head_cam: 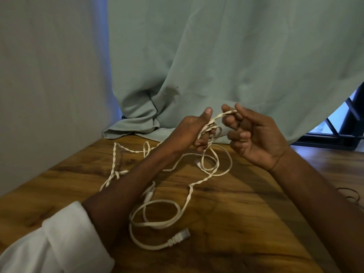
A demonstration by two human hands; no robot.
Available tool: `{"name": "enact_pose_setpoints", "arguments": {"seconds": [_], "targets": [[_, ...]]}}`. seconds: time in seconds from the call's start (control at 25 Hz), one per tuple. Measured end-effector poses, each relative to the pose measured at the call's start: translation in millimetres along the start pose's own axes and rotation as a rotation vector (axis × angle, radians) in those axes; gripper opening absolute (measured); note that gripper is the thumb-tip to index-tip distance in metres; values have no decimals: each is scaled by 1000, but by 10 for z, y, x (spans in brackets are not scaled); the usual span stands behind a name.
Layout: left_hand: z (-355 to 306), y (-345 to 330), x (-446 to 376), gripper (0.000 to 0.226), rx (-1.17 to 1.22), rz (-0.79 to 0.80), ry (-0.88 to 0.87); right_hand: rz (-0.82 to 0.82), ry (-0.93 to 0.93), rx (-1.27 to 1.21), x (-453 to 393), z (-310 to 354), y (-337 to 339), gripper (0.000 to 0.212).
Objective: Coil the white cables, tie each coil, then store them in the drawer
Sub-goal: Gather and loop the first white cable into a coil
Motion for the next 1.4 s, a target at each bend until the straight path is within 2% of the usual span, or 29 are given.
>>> {"name": "enact_pose_setpoints", "arguments": {"seconds": [0.08, 0.16, 0.24, 0.32, 0.36, 0.52, 0.56, 0.6, 0.64, 0.72, 0.76, 0.84, 0.92, 1.0, 1.12, 1.24, 1.4], "targets": [[30, -58, 8, 61, 110, 39, 25, -99, -36, -13, -49, -35, 129, 21], [43, -98, 13, 47, 176, 47, 18, -218, -91, 56, -71, -115, 242, 23], [88, -97, 15, 40, 183, 38, 34, -368, -79, 226, -55, -117, 363, 26], [130, -75, 17, 39, 178, 12, 50, -511, 37, 462, 9, 31, 400, 30], [154, -47, 18, 39, 184, -14, 63, -478, 117, 450, 25, 102, 336, 30], [263, 66, 8, 35, 281, -108, 102, 105, 245, -176, 90, 306, -40, 19], [274, 85, 14, 35, 300, -113, 106, 127, 263, -271, 113, 346, -16, 17], [277, 94, 18, 35, 304, -108, 104, 51, 287, -297, 104, 350, 88, 15], [269, 90, 19, 34, 299, -95, 96, -128, 327, -202, 114, 344, 233, 13], [231, 70, 15, 36, 296, -70, 77, -577, 435, 327, 206, 409, 437, 4], [209, 66, 7, 37, 307, -66, 67, -655, 462, 561, 194, 413, 397, 10], [172, 55, -17, 40, 362, -60, 50, -554, 395, 737, 61, 294, 291, 24], [172, 48, -25, 43, 441, -53, 61, -417, 318, 729, -4, 183, 212, 27], [165, -11, -21, 44, 507, 3, 76, -346, 309, 719, -23, 138, 154, 28], [133, -114, 31, 43, 580, 105, 93, -291, 311, 793, -51, 93, 62, 29], [144, -163, 65, 41, 624, 112, 145, -253, 308, 925, -41, 71, 28, 34], [181, -165, 54, 40, 462, 75, 210, -327, 334, 921, -31, 109, 114, 31]]}}
Point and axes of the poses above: each hand's wrist, its own x-axis away from the middle knuckle, its own y-axis out of the back of the hand, z = x × y, the point moved 10 cm from there along -x, towards the middle knuckle, and after that the axes turned 12 degrees about -y, right-handed, at the moved point
